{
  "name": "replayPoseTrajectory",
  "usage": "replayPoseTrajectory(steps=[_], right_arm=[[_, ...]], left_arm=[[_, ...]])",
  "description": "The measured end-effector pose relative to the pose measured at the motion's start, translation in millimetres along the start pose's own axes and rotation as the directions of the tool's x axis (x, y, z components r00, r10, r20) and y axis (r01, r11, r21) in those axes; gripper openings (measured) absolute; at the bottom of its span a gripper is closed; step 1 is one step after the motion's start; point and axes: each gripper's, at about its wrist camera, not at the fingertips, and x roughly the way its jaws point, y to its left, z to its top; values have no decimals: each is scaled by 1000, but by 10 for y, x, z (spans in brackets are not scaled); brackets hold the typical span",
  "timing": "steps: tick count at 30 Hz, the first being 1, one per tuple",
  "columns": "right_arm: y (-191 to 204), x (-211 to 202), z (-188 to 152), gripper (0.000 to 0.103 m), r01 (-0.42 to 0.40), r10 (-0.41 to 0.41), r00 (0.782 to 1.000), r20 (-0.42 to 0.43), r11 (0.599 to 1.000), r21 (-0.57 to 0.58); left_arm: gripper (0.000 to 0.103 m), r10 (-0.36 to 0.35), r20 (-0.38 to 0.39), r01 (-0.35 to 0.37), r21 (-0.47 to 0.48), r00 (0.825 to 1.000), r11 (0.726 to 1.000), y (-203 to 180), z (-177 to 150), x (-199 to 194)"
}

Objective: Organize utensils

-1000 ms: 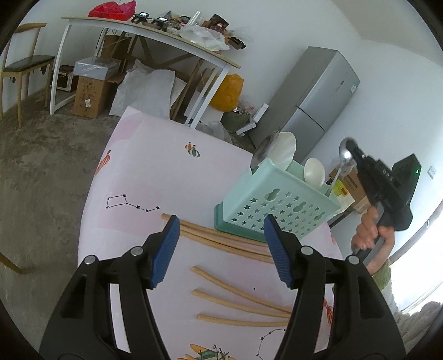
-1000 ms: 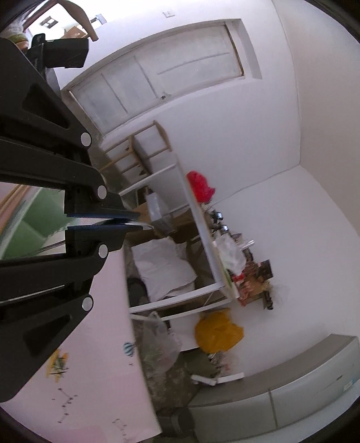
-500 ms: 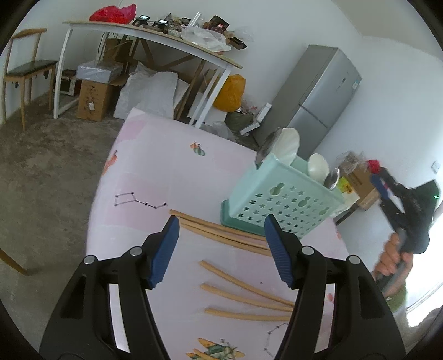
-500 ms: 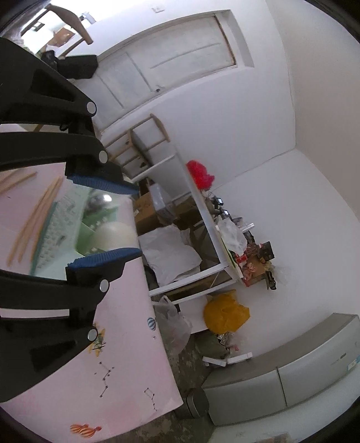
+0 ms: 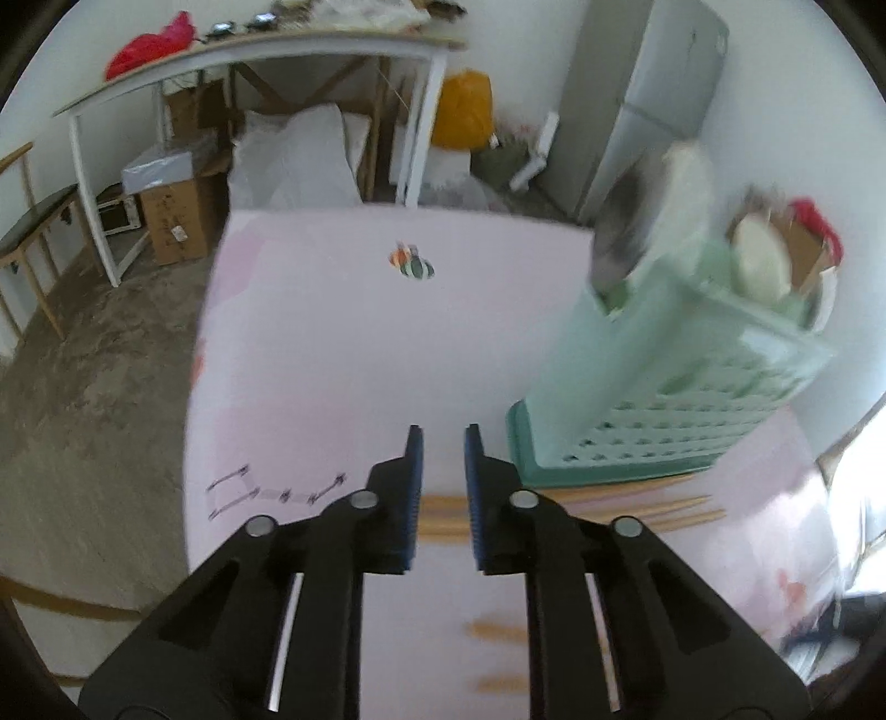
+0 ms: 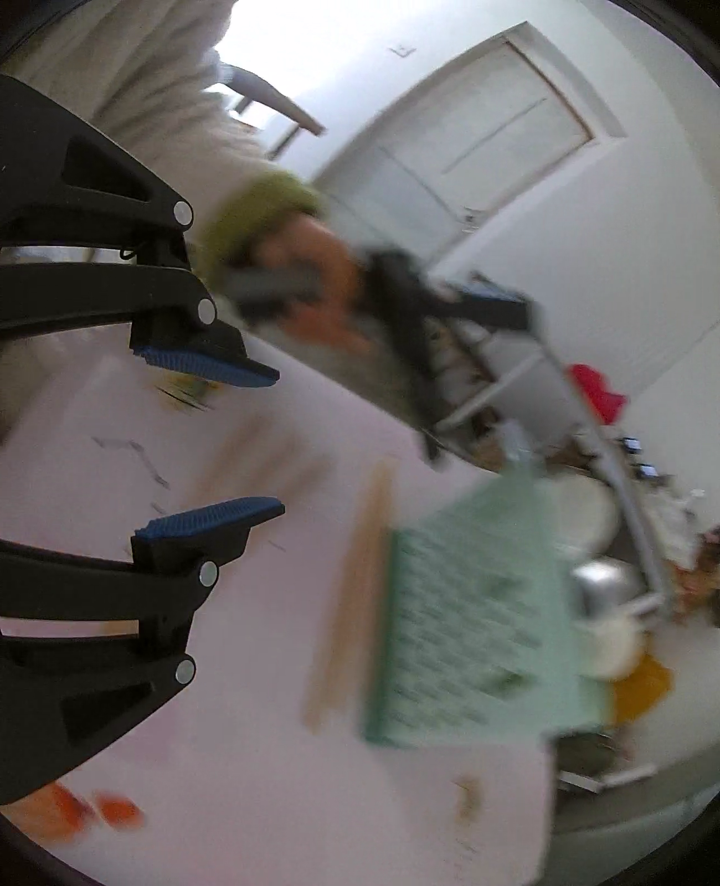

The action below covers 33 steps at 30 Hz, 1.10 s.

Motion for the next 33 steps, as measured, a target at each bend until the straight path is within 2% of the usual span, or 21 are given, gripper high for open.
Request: replayPoseTrajectory(steps=[1, 5, 8, 16, 20, 23, 27, 33], right_arm=[[46, 91, -93, 41, -7, 7, 999, -50, 1000, 1], [119, 260, -293, 41, -6, 8, 989, -147, 1000, 12], [69, 298, -378, 41, 29, -21, 983, -183, 999, 39], [-389, 152, -368, 41, 124, -77, 976, -204, 966, 225], [-554, 39, -397, 41, 122, -58, 978, -202, 938, 323], [-563, 10, -405, 41, 145, -80, 978, -193, 925, 350], [-581, 13, -396, 41, 164, -103, 980, -173, 907, 388], [-606, 77, -350, 41, 201, -148, 977, -155, 886, 419]], left_arm=[[6, 1, -20, -1, 10, 1000, 1000, -26, 20, 79], [2, -7, -107, 12, 45, 994, 999, -67, -3, 387], [0, -3, -113, 12, 77, 994, 997, -102, -46, 401], [0, -60, -194, 83, 112, 979, 990, -223, -282, 172], [0, -90, -230, 120, 119, 969, 986, -314, -495, 31], [0, -108, -249, 141, 117, 962, 983, -369, -608, -65], [0, -160, -284, 190, 82, 946, 978, -428, -798, -208], [0, -211, -299, 230, 27, 930, 973, -467, -1068, -406]])
